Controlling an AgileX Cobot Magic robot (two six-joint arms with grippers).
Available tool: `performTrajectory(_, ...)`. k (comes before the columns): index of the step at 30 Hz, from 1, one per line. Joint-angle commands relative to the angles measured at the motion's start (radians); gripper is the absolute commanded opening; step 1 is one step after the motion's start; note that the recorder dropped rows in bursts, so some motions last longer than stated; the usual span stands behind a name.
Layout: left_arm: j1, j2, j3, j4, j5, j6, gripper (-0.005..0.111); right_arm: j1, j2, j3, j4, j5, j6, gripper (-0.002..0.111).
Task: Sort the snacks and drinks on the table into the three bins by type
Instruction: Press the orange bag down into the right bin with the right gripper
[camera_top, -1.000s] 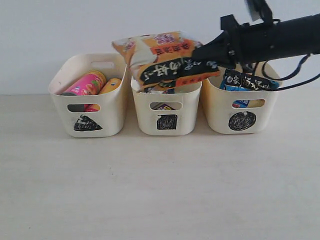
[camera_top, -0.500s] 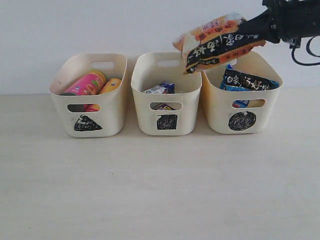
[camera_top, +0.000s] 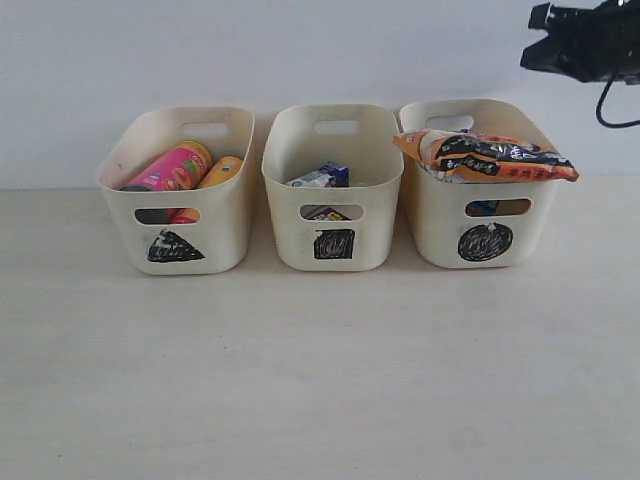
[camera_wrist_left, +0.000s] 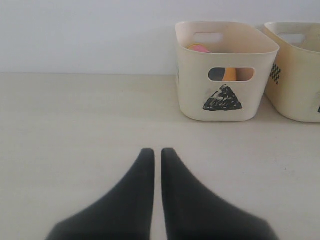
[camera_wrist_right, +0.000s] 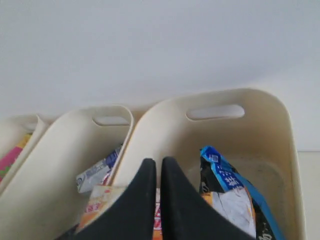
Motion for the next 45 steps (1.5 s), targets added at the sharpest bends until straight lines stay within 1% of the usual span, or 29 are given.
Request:
performTrajectory(1, 0.004, -0.003, 0.004, -0.001, -0.003, 0.006, 0.004, -0.005, 0.031, -0.005, -0.018, 0.013, -0.061, 0.000)
performTrajectory(5, 0.004, -0.003, 0.004, -0.001, -0.003, 0.006, 0.004, -0.005, -0.011, -0.005, -0.070, 0.013, -0.138, 0.000)
performTrajectory(10, 0.004, -0.003, 0.004, -0.001, -0.003, 0.006, 0.004, -0.005, -0.102, -0.005, -0.229, 0.053, -0.114, 0.000)
performTrajectory(12, 0.004, -0.003, 0.004, -0.001, -0.003, 0.006, 0.004, -0.005, -0.140, -0.005, -0.332, 0.064, -0.051, 0.000)
performTrajectory(15, 0.004, -0.003, 0.004, -0.001, -0.003, 0.006, 0.004, 0.006, -0.220, -0.005, -0.596, 0.149, 0.092, 0.000)
performTrajectory(16, 0.004, -0.003, 0.004, -0.001, -0.003, 0.006, 0.004, 0.017, -0.229, -0.005, -0.644, 0.176, 0.121, 0.000)
performTrajectory(17, 0.004, -0.003, 0.004, -0.001, -0.003, 0.006, 0.004, 0.050, -0.246, -0.005, -0.761, 0.240, 0.151, 0.000)
performTrajectory(19, 0.004, -0.003, 0.004, -0.001, -0.003, 0.006, 0.004, 0.106, -0.256, -0.005, -0.850, 0.331, 0.163, 0.000)
performTrajectory(20, 0.004, -0.003, 0.004, -0.001, -0.003, 0.006, 0.004, 0.142, -0.256, -0.005, -0.862, 0.381, 0.163, 0.000)
performTrajectory(24, 0.004, -0.003, 0.004, -0.001, -0.003, 0.006, 0.004, 0.229, -0.254, -0.002, -0.916, 0.458, 0.170, 0.000)
performTrajectory(27, 0.004, -0.003, 0.004, -0.001, -0.003, 0.006, 0.004, 0.252, -0.237, -0.002, -0.918, 0.470, 0.177, 0.000)
performTrajectory(29, 0.004, -0.003, 0.004, -0.001, -0.003, 0.006, 0.004, 0.254, -0.191, -0.002, -0.923, 0.515, 0.177, 0.000)
performTrajectory(31, 0.004, -0.003, 0.004, -0.001, -0.003, 0.006, 0.004, 0.254, -0.170, -0.002, -0.942, 0.506, 0.186, 0.000)
performTrajectory(37, 0.004, -0.003, 0.004, -0.001, -0.003, 0.006, 0.004, 0.254, -0.104, -0.002, -0.962, 0.389, 0.206, 0.000)
performTrajectory(39, 0.004, -0.003, 0.004, -0.001, -0.003, 0.006, 0.004, 0.254, -0.086, -0.002, -0.971, 0.310, 0.220, 0.000)
performTrajectory(40, 0.004, -0.003, 0.004, -0.001, -0.003, 0.006, 0.004, 0.254, -0.078, -0.002, -0.977, 0.280, 0.241, 0.000)
performTrajectory(41, 0.004, -0.003, 0.004, -0.001, -0.003, 0.006, 0.004, 0.254, -0.070, -0.002, -0.985, 0.207, 0.270, 0.000)
performTrajectory(44, 0.004, -0.003, 0.004, -0.001, -0.003, 0.006, 0.004, 0.252, -0.058, -0.002, -1.004, 0.067, 0.342, 0.000)
performTrajectory(45, 0.004, -0.003, 0.004, -0.001, -0.003, 0.006, 0.004, 0.252, -0.051, -0.002, -1.004, 0.041, 0.362, 0.000)
